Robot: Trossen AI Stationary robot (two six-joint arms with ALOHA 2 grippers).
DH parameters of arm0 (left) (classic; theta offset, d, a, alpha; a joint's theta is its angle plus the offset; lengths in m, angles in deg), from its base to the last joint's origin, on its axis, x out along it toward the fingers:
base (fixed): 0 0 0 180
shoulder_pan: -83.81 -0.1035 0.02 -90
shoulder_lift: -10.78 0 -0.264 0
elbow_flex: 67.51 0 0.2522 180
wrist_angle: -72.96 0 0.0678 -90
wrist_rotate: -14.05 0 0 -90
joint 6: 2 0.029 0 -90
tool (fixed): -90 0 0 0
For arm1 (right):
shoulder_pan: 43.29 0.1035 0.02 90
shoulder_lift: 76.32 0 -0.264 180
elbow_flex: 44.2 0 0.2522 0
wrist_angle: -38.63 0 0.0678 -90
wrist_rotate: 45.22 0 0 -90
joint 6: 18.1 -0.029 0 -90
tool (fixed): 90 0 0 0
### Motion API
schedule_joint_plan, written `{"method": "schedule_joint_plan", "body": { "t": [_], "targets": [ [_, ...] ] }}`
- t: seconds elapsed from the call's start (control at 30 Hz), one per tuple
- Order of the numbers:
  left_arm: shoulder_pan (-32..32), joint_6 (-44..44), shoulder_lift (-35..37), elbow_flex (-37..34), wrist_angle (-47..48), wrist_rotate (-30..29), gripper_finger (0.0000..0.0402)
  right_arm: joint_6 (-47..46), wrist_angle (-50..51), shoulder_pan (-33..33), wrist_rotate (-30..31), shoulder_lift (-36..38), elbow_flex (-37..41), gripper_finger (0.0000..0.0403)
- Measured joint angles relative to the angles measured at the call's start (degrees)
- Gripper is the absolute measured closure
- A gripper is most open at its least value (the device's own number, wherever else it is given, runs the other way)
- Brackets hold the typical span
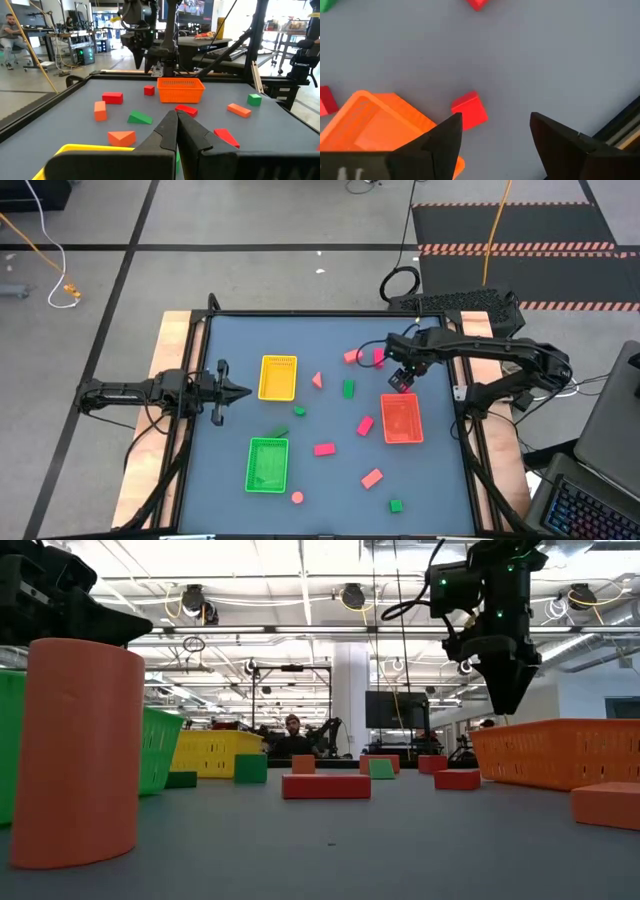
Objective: Sort & place blocks by color
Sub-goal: Put the red block into the orange bin
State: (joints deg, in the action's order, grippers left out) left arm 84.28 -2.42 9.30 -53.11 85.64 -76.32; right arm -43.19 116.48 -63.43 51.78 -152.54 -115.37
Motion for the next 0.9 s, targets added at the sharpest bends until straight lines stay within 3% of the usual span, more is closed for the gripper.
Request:
{"method": "schedule_joint_plan", "body": {
  "t": [0.5,0.9],
  "targets": [
    [0.0,0.0,0.0,0.0,0.0,0.1,0.0398,10.9,-5.5,0.0,-2.5,0.3,6.8,0.0174],
    [0.0,0.0,0.0,0.0,0.0,0.1,0.0398,11.8,-7.4,0.0,-2.5,0.8,6.8,0.0174]
  ]
}}
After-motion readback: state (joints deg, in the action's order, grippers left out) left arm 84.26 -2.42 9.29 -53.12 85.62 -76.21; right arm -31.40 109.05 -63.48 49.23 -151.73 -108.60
